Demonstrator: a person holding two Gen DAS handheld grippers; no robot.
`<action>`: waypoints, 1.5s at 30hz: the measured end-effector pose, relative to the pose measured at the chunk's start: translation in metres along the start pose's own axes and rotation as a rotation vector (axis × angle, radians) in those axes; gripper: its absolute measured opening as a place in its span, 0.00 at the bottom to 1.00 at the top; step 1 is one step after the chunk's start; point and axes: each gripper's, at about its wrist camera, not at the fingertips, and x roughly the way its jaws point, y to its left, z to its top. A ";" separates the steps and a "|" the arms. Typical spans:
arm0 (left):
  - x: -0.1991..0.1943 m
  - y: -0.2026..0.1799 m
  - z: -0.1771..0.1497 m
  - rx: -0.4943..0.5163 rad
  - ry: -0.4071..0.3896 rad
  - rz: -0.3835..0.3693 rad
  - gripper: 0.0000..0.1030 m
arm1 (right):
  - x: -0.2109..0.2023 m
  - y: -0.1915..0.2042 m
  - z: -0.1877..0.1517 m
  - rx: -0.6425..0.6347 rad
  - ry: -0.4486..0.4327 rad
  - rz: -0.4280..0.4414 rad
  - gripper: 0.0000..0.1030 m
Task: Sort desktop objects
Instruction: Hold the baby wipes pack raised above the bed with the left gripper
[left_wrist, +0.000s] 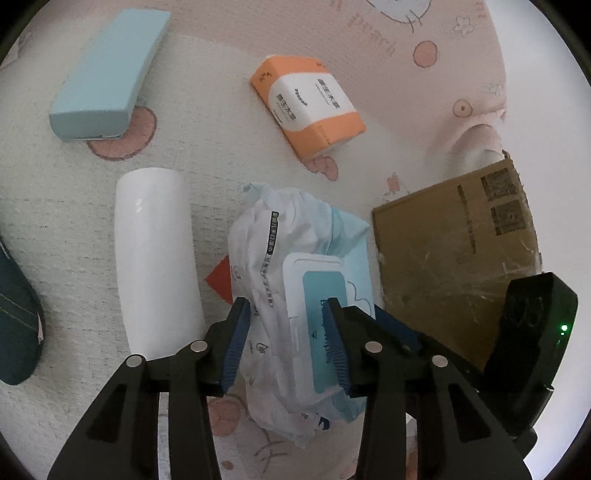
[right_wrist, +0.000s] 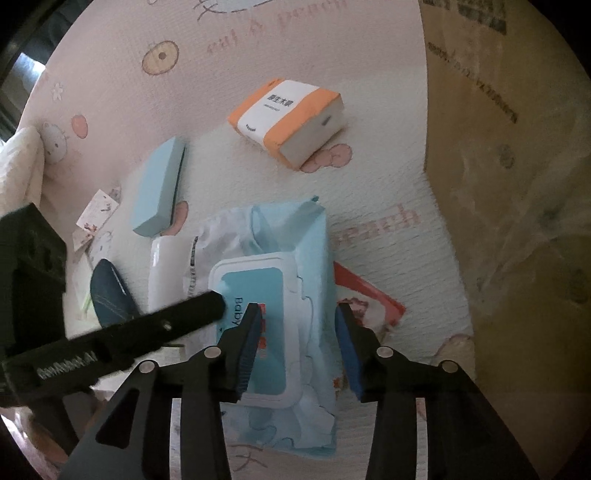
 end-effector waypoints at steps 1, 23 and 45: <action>0.000 0.000 0.000 0.000 0.005 -0.001 0.42 | 0.001 -0.001 0.000 0.002 0.002 0.009 0.37; -0.011 -0.019 -0.007 0.165 -0.026 0.101 0.19 | 0.001 0.004 0.005 -0.005 0.018 0.017 0.30; -0.042 -0.005 -0.012 0.107 -0.020 0.165 0.13 | -0.016 0.015 -0.007 -0.019 0.003 0.144 0.16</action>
